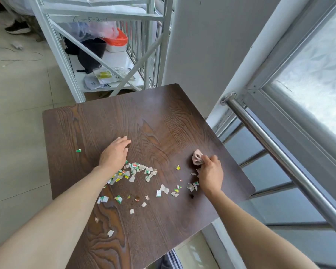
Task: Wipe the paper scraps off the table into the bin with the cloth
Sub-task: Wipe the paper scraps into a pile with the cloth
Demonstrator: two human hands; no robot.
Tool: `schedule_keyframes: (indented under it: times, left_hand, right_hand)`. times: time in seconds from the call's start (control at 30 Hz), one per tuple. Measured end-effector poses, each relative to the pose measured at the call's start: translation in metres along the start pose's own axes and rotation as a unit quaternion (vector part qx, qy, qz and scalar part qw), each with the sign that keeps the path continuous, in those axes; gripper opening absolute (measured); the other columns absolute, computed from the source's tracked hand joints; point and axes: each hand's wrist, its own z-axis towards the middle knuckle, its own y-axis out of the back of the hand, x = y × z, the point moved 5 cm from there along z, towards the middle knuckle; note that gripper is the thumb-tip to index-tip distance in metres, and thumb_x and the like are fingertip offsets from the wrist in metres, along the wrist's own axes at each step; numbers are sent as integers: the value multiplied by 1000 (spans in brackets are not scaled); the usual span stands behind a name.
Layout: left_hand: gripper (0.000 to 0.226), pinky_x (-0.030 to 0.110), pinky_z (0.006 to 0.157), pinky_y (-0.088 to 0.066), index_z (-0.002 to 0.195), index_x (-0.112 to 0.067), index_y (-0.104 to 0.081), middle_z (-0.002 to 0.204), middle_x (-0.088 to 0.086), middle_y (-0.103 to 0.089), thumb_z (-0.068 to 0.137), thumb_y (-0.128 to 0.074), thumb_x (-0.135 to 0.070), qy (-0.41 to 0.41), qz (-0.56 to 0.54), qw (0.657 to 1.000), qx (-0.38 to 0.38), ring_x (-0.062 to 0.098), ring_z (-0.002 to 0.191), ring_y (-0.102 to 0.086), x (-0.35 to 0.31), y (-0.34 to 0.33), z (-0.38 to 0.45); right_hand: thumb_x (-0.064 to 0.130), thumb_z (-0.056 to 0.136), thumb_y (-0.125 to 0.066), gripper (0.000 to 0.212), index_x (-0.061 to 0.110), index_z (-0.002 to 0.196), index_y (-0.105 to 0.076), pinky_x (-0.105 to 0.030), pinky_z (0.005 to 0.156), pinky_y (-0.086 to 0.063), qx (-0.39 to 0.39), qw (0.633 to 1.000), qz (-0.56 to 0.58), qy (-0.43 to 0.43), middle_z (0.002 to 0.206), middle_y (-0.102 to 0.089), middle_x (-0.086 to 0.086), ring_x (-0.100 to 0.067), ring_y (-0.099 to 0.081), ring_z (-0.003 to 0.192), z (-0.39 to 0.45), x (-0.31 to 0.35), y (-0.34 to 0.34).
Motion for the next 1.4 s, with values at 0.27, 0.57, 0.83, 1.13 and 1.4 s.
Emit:
schedule_keyframes:
  times: [0.27,0.57,0.83,1.13,1.4]
  left_hand:
    - [40,35,115,-22,136,-12,-47,150,3,-38,96,-44,-11,-3,10,1000,-2,20,140,-28,0,-2,-1]
    - [39,35,115,-23,135,-14,-48,150,1,-38,97,-41,-11,-7,24,1000,5,19,140,-29,-1,-1,-1]
    - [41,33,115,-19,138,-10,-43,153,4,-32,98,-38,-11,1,28,999,24,20,142,-25,-4,-5,-3]
    - [47,35,117,-15,146,-15,-29,158,-2,-17,100,-35,-19,17,44,995,84,16,145,-13,-5,-8,-6]
    - [44,38,113,-28,143,-17,-35,154,-3,-27,99,-36,-18,40,7,999,-28,17,140,-28,10,12,-71]
  right_hand:
    - [-2,79,-49,31,13,100,-65,-34,57,-32,57,995,45,67,88,-54,-11,-34,-54,79,-58,93,-34]
    - [4,84,-53,29,18,106,-67,-37,57,-47,71,978,66,185,88,-53,-7,-27,-53,80,-49,91,-8]
    - [-3,82,-50,35,13,108,-65,-30,61,-34,13,1000,9,1,88,-50,-7,-28,-49,82,-74,-5,10]
    - [-2,81,-43,48,18,123,-50,-36,62,-39,98,989,107,28,94,-49,-8,-34,-55,78,-109,115,-34]
    - [9,92,-46,17,5,97,-61,-26,70,-36,127,964,229,47,93,-48,-5,-15,-45,77,-84,101,-18]
